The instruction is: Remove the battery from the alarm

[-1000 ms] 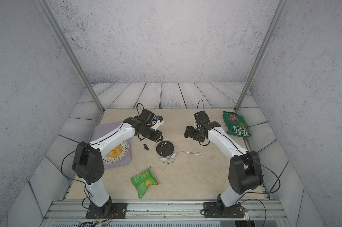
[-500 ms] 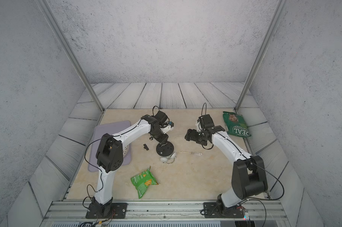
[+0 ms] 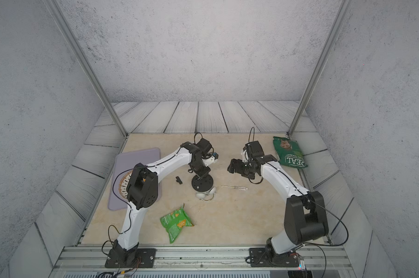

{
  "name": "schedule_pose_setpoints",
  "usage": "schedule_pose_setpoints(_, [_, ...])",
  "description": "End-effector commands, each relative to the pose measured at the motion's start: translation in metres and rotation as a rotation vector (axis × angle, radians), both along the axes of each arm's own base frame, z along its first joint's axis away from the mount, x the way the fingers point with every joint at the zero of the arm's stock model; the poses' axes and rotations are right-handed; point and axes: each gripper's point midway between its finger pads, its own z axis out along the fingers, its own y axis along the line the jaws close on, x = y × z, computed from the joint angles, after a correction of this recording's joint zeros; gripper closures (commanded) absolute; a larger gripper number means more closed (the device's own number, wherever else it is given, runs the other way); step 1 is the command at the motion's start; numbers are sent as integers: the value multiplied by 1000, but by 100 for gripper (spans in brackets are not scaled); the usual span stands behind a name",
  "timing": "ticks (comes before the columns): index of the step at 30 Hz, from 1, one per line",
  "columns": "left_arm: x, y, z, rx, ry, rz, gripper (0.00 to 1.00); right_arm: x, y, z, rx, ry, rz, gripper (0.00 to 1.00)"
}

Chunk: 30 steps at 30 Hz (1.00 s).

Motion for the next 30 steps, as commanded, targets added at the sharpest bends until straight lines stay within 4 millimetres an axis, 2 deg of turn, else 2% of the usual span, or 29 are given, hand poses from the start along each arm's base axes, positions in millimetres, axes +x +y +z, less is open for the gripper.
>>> schedule_pose_setpoints(1, [-10, 4, -12, 44, 49, -10, 85, -5, -2, 14, 10, -36, 14, 10])
schedule_pose_setpoints(7, [3, 16, 42, 49, -85, 54, 93, -4, -3, 17, 11, -45, 13, 9])
schedule_pose_setpoints(11, [7, 43, 88, 90, -198, 173, 96, -3, -3, 19, 10, -50, 19, 9])
schedule_pose_setpoints(14, [-6, 68, 105, 116, -216, 270, 95, -4, 0, 19, 16, -54, 41, 9])
schedule_pose_setpoints(16, [-19, 90, 98, 152, -189, 352, 96, -5, 3, 17, 26, -48, 61, 10])
schedule_pose_setpoints(19, [-44, 130, 66, 199, -81, 522, 96, -6, 9, 11, 45, -26, 90, 12])
schedule_pose_setpoints(21, [-58, 146, 43, 195, 16, 614, 96, -7, 13, 8, 53, -15, 105, 13])
schedule_pose_setpoints(23, [-69, 151, 22, 173, 86, 676, 96, -7, 18, 5, 53, -4, 128, 14])
schedule_pose_setpoints(27, [-66, 153, -12, 114, 164, 762, 95, -10, 29, -4, 42, 27, 173, 16])
schedule_pose_setpoints(30, [-60, 160, -28, 117, 193, 812, 89, -13, 36, -8, 26, 40, 207, 17])
